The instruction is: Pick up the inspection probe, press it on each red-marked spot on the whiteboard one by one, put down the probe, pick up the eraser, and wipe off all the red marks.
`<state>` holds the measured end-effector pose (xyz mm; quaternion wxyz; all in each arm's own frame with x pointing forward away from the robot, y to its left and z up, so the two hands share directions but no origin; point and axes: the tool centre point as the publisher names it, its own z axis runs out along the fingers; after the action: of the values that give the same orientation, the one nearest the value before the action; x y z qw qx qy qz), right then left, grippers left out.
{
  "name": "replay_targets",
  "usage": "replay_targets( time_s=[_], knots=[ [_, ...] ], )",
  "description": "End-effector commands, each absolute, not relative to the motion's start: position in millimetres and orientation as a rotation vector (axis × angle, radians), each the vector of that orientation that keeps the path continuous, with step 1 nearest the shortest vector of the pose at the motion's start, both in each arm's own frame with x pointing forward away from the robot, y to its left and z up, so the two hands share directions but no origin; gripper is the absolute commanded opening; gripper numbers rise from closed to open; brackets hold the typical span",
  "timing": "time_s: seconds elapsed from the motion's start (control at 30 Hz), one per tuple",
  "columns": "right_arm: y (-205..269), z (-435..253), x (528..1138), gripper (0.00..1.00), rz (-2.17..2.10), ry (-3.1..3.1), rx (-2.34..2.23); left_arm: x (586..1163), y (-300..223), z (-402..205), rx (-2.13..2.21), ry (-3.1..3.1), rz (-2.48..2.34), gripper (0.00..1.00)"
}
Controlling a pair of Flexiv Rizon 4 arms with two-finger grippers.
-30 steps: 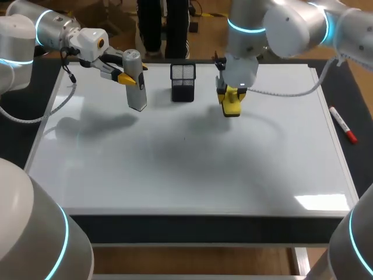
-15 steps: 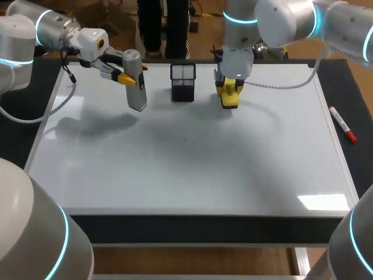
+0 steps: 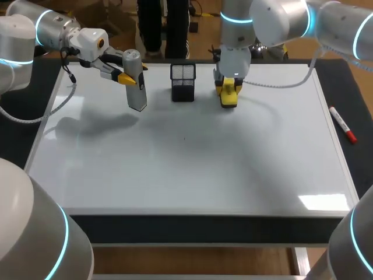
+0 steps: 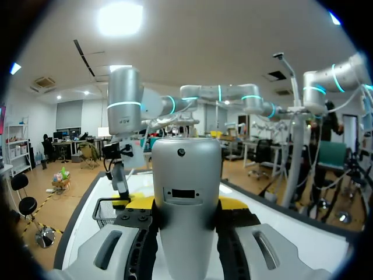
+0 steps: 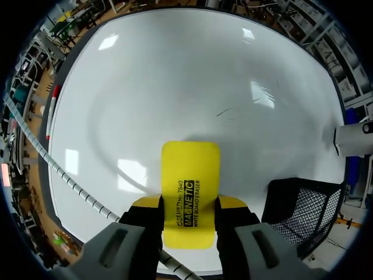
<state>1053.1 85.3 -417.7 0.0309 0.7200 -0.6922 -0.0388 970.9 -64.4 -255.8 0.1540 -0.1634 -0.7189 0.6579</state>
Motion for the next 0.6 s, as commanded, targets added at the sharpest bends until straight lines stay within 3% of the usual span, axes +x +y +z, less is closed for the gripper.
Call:
replay_targets(
  time_s=[0.03, 0.3, 0.33, 0.37, 0.4, 0.43, 0.5, 0.6],
  knots=[
    [85, -422, 1061, 0.0, -0.125, -2.129, 2.206, 971, -64, -254, -0.47, -2.061, 1.883, 0.0],
    [82, -428, 1065, 0.0, -0.114, -2.151, 2.186, 971, -64, -254, -0.47, -2.061, 1.883, 0.0],
    [82, -428, 1065, 0.09, -0.11, -2.155, 2.18, 971, -64, -254, -0.47, -2.061, 1.883, 0.0],
    [82, -428, 1065, 0.45, -0.11, -2.157, 2.175, 971, -64, -254, -0.47, -2.061, 1.883, 0.0],
    [82, -428, 1065, 0.51, -0.11, -2.158, 2.171, 971, -64, -254, -0.47, -2.061, 1.883, 0.0],
    [82, -425, 1065, 0.73, -0.105, -2.167, 2.162, 971, -64, -254, -0.47, -2.061, 1.883, 0.0],
    [80, -422, 1063, 1.0, -0.096, -2.183, 2.151, 971, -64, -254, -0.47, -2.061, 1.883, 0.0],
    [77, -417, 1059, 1.0, -0.081, -2.213, 2.127, 971, -64, -254, -0.47, -2.061, 1.883, 0.0]
  ],
)
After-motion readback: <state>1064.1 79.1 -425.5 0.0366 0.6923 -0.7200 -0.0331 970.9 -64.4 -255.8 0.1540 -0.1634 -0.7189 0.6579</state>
